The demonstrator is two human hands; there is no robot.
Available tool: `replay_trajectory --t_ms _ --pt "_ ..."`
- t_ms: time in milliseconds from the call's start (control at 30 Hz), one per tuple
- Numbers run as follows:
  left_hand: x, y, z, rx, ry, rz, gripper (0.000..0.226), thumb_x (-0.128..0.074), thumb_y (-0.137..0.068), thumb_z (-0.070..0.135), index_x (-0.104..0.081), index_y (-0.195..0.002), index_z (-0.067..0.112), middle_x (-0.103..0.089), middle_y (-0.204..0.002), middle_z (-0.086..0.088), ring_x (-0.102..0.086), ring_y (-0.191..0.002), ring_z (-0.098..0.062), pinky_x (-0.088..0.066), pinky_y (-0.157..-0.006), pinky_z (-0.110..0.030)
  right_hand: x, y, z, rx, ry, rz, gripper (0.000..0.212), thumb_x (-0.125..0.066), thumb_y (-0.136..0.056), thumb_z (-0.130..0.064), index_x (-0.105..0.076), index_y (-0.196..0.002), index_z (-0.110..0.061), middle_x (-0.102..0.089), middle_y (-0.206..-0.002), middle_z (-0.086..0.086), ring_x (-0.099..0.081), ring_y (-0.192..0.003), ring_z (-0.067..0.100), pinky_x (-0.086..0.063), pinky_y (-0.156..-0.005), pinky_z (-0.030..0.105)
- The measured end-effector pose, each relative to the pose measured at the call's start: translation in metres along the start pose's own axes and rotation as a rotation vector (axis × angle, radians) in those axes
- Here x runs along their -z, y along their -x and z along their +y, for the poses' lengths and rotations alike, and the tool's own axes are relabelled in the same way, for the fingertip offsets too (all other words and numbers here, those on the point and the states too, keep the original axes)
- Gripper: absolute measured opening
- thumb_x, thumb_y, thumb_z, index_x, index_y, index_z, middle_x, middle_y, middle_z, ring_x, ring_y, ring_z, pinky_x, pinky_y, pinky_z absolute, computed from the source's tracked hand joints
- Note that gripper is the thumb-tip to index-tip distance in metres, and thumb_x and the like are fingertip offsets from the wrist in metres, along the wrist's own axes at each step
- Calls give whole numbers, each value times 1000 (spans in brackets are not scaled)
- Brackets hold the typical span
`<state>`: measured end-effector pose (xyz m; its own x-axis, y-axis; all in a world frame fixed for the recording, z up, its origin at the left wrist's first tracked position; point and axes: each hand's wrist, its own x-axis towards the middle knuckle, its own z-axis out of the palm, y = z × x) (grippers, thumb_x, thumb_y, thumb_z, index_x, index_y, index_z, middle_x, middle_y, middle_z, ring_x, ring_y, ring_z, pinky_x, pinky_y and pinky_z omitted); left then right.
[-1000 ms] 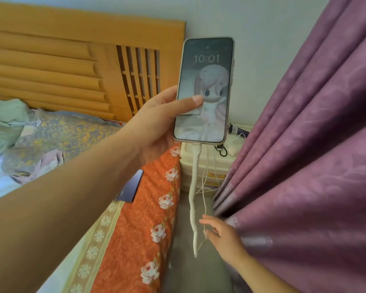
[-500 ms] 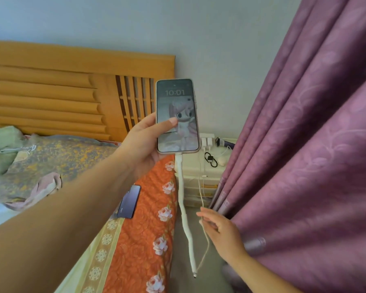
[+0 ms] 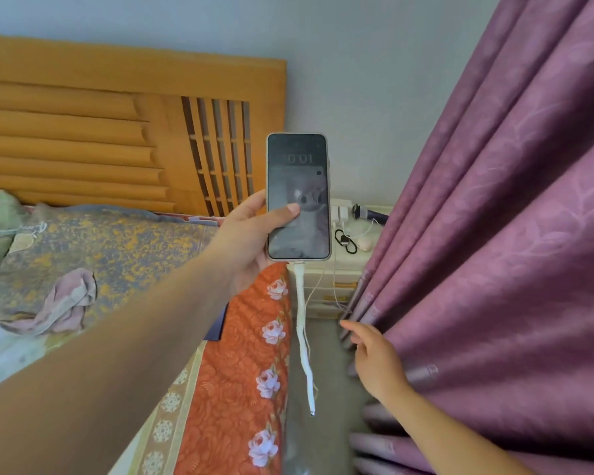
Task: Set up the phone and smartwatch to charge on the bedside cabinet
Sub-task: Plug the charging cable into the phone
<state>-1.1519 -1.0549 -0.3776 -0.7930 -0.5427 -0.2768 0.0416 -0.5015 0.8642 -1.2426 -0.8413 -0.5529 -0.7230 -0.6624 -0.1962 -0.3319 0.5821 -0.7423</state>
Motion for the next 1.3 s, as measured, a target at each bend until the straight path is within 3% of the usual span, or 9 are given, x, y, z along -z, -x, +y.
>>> replay_trajectory --t_ms 133,267,400,567,733,933,1067,1167,1300 --pt "7 -18 -24 55 -3 12 35 -63 -89 7 -61 -123 16 -72 -112 -9 -69 -102 -26 -55 -89 -43 4 -20 -33 -129 -363 24 26 -47 -93 -6 -61 -110 -20 -67 -115 8 -62 -97 17 -46 -95 34" --pt "8 -43 -54 81 15 25 29 -63 -89 6 -65 -115 17 -75 -102 -7 -72 -88 -22 -59 -76 -37 17 -42 -74 -197 -726 -32 28 -34 -99 -28 -62 -98 -22 -70 -101 5 -65 -95 17 -46 -87 28" --pt "8 -71 -85 132 4 80 29 -65 -88 7 -66 -114 20 -75 -100 -9 -72 -83 -23 -60 -65 -33 24 -70 -83 -248 -910 -59 30 -38 -98 -33 -65 -95 -21 -73 -92 1 -69 -86 13 -52 -79 26" --pt "8 -119 -117 174 -20 105 29 -63 -89 8 -65 -116 21 -75 -101 -10 -72 -85 -26 -57 -79 -40 20 -115 -59 -353 -960 -98 24 -44 -97 -20 -65 -106 -16 -73 -103 6 -69 -96 21 -54 -81 28" --pt "20 -191 -153 228 -78 178 32 -63 -89 9 -63 -119 21 -75 -105 -11 -71 -94 -32 -55 -86 -45 2 -181 -24 -471 -1015 -126 23 -44 -97 -16 -64 -108 -20 -72 -102 4 -69 -90 19 -55 -76 25" --pt "50 -279 -195 325 -130 276 33 -65 -87 7 -62 -119 15 -74 -96 -10 -71 -76 -24 -55 -57 -27 -28 -262 16 -662 -1005 -172 26 -46 -96 -15 -60 -118 -17 -66 -114 13 -69 -86 24 -56 -74 28" --pt "71 -325 -229 337 -172 416 32 -68 -85 4 -64 -116 10 -73 -85 -6 -71 -65 -16 -58 -62 -28 -53 -309 36 -746 -976 -174 23 -48 -96 -15 -60 -114 -18 -67 -105 10 -68 -75 22 -55 -78 30" --pt "86 -351 -250 340 -232 491 31 -69 -84 5 -65 -115 8 -73 -94 -11 -71 -76 -23 -59 -74 -34 -72 -338 50 -783 -937 -152 25 -48 -95 -15 -59 -118 -15 -65 -92 -1 -67 -72 20 -54 -75 28" --pt "95 -376 -261 322 -330 510 26 -67 -85 4 -67 -110 8 -73 -91 -10 -69 -78 -25 -57 -73 -32 -90 -363 61 -831 -918 -103 26 -49 -95 -14 -59 -119 -12 -63 -99 3 -66 -69 20 -55 -67 25"
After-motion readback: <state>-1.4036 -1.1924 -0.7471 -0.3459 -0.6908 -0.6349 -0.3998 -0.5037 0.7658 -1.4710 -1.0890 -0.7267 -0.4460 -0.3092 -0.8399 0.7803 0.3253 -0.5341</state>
